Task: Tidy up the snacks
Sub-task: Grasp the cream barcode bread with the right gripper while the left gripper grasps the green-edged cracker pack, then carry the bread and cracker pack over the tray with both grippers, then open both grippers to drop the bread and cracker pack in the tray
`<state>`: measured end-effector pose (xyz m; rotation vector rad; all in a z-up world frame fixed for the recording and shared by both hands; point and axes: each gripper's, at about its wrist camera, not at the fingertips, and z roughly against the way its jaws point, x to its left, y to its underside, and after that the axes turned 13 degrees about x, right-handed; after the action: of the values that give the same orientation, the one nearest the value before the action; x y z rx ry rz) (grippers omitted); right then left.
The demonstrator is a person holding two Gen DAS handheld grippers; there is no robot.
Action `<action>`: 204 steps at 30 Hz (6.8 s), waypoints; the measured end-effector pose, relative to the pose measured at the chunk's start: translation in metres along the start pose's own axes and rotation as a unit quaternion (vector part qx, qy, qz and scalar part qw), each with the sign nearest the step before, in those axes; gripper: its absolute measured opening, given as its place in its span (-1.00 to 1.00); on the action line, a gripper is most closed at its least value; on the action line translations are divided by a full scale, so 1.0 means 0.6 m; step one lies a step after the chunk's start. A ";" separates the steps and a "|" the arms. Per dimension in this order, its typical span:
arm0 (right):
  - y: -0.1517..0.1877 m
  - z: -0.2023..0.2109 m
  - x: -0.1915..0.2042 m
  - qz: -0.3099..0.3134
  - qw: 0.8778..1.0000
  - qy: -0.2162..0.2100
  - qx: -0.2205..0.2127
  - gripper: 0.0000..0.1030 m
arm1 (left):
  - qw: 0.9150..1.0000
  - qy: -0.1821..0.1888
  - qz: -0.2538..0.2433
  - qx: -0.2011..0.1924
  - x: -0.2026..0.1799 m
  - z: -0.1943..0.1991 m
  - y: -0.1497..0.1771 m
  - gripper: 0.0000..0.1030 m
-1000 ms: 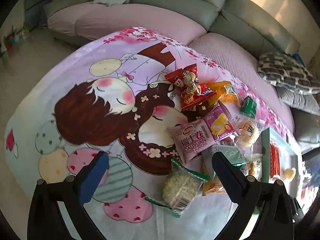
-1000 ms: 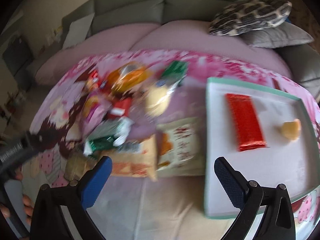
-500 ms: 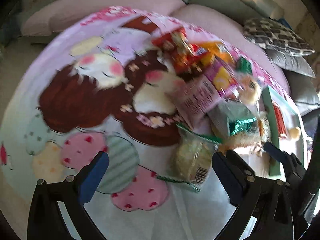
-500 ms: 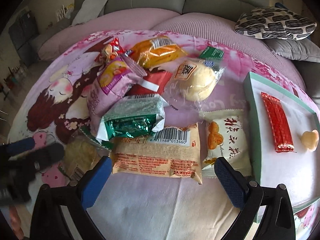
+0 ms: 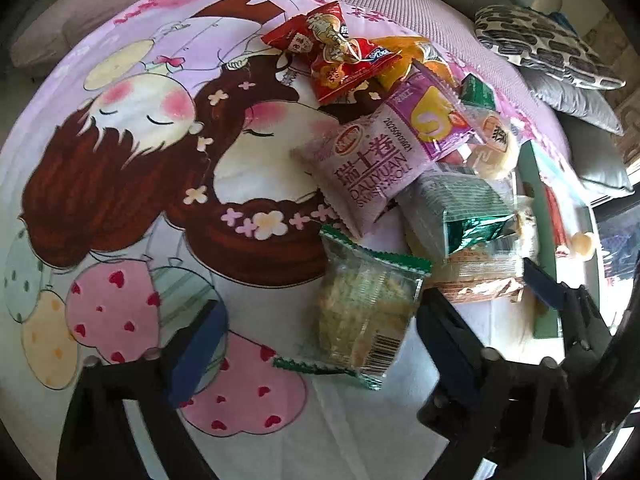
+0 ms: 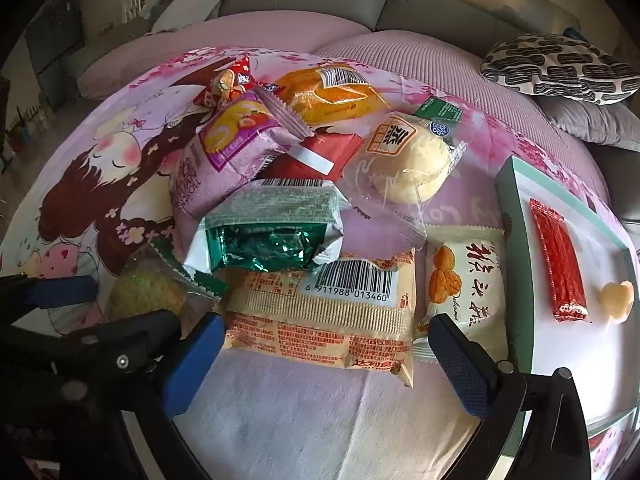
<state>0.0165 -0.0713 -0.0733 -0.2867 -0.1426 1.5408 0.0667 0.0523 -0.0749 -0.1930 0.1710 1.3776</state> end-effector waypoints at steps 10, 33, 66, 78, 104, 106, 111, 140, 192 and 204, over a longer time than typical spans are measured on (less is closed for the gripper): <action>-0.007 0.000 -0.009 -0.018 1.000 -0.014 -0.002 1.00 | 0.999 0.023 0.035 -0.028 0.063 0.026 0.015 0.11; -0.005 0.005 -0.018 -0.039 0.997 -0.074 -0.001 0.53 | 0.997 0.008 0.056 -0.054 0.076 0.043 0.037 -0.08; 0.033 0.092 -0.071 -0.091 0.985 -0.147 0.001 0.43 | 0.993 0.009 0.035 -0.110 0.001 0.116 0.053 -0.46; 0.036 0.142 -0.121 -0.124 0.978 -0.164 -0.031 0.43 | 0.989 0.016 0.001 -0.144 -0.082 0.166 0.051 -0.46; 0.178 0.159 -0.516 -0.454 0.886 -0.077 -0.053 0.43 | 0.979 0.070 -0.171 -0.085 -0.411 0.077 0.010 -0.46; 0.200 0.161 -0.541 -0.479 0.874 -0.064 -0.056 0.43 | 0.977 0.071 -0.184 -0.077 -0.433 0.064 0.013 -0.46; 0.240 0.169 -0.583 -0.519 0.852 -0.034 -0.055 0.43 | 0.971 0.076 -0.216 -0.062 -0.472 0.038 0.027 -0.46; 0.202 0.072 -0.560 -0.478 0.876 -0.040 0.044 0.46 | 0.979 0.062 -0.192 0.008 -0.448 -0.057 0.023 -0.43; 0.164 0.070 -0.526 -0.402 0.914 0.003 0.056 1.00 | 0.990 -0.027 -0.044 -0.133 -0.345 0.017 -0.020 0.78; 0.153 0.083 -0.516 -0.386 0.921 0.015 0.043 1.00 | 0.993 -0.053 -0.010 -0.109 -0.324 -0.004 -0.020 0.78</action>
<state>-0.0944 -0.3746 -0.0232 -0.1527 -0.1404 0.7532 0.0426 -0.1358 -0.0314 -0.3024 -0.0703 1.3824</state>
